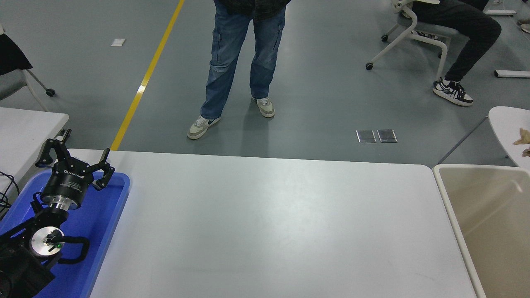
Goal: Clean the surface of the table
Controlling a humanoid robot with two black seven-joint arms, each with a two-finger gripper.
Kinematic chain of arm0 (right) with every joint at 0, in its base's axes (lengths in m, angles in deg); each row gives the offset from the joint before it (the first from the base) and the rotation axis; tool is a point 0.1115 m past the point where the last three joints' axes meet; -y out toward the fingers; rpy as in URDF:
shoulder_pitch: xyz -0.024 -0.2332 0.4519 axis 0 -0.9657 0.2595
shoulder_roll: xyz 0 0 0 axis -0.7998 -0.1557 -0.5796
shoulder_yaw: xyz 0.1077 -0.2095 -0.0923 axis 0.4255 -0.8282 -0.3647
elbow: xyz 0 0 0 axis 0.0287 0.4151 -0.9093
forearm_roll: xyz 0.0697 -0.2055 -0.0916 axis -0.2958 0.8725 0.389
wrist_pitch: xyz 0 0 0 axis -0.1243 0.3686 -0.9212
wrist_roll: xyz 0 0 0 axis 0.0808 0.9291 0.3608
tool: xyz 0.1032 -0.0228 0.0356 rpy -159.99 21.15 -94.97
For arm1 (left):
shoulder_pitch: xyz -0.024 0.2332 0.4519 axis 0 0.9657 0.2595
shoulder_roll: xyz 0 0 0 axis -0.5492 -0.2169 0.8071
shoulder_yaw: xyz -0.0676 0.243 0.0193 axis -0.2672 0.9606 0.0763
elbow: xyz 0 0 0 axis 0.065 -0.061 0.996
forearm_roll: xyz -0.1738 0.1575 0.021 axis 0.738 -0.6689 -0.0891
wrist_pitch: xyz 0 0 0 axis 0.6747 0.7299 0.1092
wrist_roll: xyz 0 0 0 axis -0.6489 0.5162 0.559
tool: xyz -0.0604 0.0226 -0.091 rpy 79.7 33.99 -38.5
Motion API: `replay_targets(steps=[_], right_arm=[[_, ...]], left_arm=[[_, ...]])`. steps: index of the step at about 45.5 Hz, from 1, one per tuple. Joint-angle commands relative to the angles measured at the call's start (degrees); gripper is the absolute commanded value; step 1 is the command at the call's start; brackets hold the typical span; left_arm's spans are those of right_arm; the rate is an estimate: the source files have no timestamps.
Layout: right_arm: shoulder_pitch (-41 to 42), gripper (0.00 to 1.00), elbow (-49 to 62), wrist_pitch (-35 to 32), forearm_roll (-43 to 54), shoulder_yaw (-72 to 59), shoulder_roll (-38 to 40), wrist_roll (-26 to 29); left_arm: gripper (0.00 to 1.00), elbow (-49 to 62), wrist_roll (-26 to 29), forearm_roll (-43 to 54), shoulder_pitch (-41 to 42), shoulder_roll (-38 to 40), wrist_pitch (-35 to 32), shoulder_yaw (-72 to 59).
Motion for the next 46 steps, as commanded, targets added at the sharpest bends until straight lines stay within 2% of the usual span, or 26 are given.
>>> replay_targets(steps=[1,8,19,46], right_arm=[[-1.9,0.0,1.1,6.0,-2.9,3.7,-1.8,8.7],[-2.9,0.0,1.2,7.9,-3.1,4.0,-3.1,12.9],[-5.0,0.0,1.2,11.1,-8.4,4.7,-4.6,16.1],[-8.4,0.0,1.2,13.3,-9.0,9.6,-8.6,16.6]], left_arm=[[1.0,0.0,0.0,0.0,0.0,0.0,0.0,0.0],[1.0,0.0,0.0,0.0,0.0,0.0,0.0,0.0],[1.0,0.0,0.0,0.0,0.0,0.0,0.0,0.0],[1.0,0.0,0.0,0.0,0.0,0.0,0.0,0.0]])
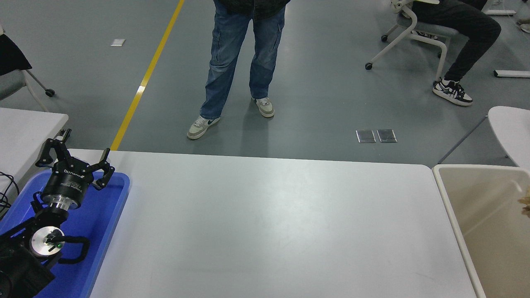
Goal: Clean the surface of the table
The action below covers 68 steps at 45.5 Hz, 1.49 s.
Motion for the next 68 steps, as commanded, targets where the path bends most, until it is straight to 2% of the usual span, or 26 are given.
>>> replay_targets(steps=[1,26,41,45,57,68], right_arm=[[-1.1,0.0,0.0,0.8,-0.3,1.0,-1.3,0.3],[-2.2,0.0,-0.1,1.6,-0.2,0.4,-2.5,0.2],[-2.9,0.41,-0.2,1.9,0.6,0.2,-2.5,0.2],[-2.9,0.47,-0.2,1.8,0.7,0.1,-2.5,0.2],[-2.8,0.97,-1.0,1.5,0.7,0.0,-2.4,0.2],[-2.9,0.98,-1.1,0.9,0.7,-0.3,-2.4,0.2]], left_arm=[[1.0,0.0,0.0,0.0,0.0,0.0,0.0,0.0],[1.0,0.0,0.0,0.0,0.0,0.0,0.0,0.0],[1.0,0.0,0.0,0.0,0.0,0.0,0.0,0.0],[1.0,0.0,0.0,0.0,0.0,0.0,0.0,0.0],[1.0,0.0,0.0,0.0,0.0,0.0,0.0,0.0],[1.0,0.0,0.0,0.0,0.0,0.0,0.0,0.0]])
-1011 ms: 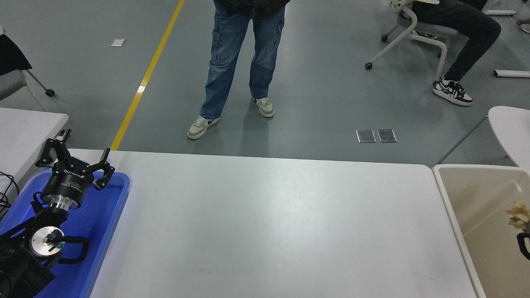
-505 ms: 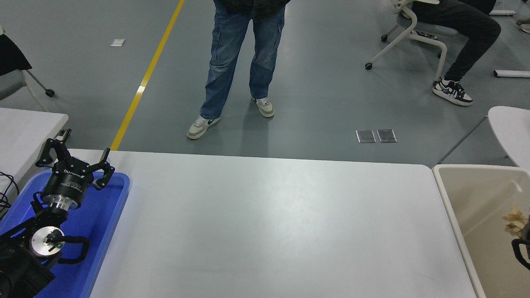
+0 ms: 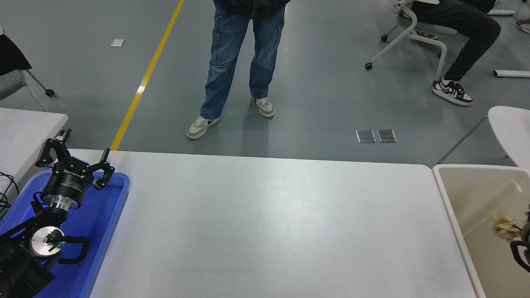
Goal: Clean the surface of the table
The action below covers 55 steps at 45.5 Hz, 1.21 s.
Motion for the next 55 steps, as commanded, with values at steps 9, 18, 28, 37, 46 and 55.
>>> replay_targets(steps=[9,18,28,37,46,55], right_arm=[[0.7,0.98,-1.6,-0.4,0.0,0.5,0.0,0.0],[3.9,0.98,-4.3,-0.3,-0.1,0.7,3.0,-0.3],[11.0,0.98,-10.5,-0.5,-0.1,1.1,8.4,-0.7],[13.9,0.98,-16.3,-0.6,-0.1,4.5,10.4,-3.0],[14.0,0.98,-24.6,-0.7,0.1,8.9,12.8,-11.3],[14.0,0.98,-27.5,-5.7,0.1,14.0,14.1,-17.3]], left_arm=[[1.0,0.0,0.0,0.0,0.0,0.0,0.0,0.0],[1.0,0.0,0.0,0.0,0.0,0.0,0.0,0.0],[1.0,0.0,0.0,0.0,0.0,0.0,0.0,0.0],[1.0,0.0,0.0,0.0,0.0,0.0,0.0,0.0],[1.0,0.0,0.0,0.0,0.0,0.0,0.0,0.0],[1.0,0.0,0.0,0.0,0.0,0.0,0.0,0.0]])
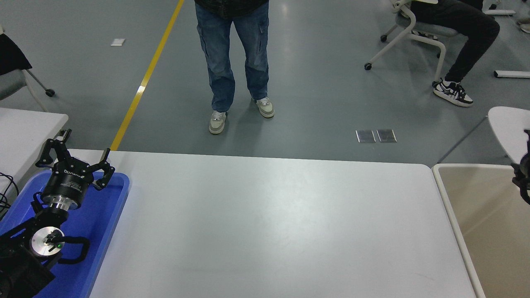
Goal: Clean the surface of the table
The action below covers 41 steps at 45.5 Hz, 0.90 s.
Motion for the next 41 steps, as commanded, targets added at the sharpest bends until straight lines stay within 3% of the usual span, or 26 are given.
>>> replay_targets(steps=[1,17,41], right_arm=[[0.7,0.98,-5.2,-4.7,0.0,6.2,2.1,-7.5],[-0.3,0.98,-6.2,-16.7,2.0,9.6,1.8,-16.4],[-8.9,0.98,-8.5,-17.2,4.0,9.9,-2.5,-22.3]], left_arm=[[1.0,0.0,0.0,0.0,0.0,0.0,0.0,0.0],[1.0,0.0,0.0,0.0,0.0,0.0,0.0,0.0],[1.0,0.0,0.0,0.0,0.0,0.0,0.0,0.0]])
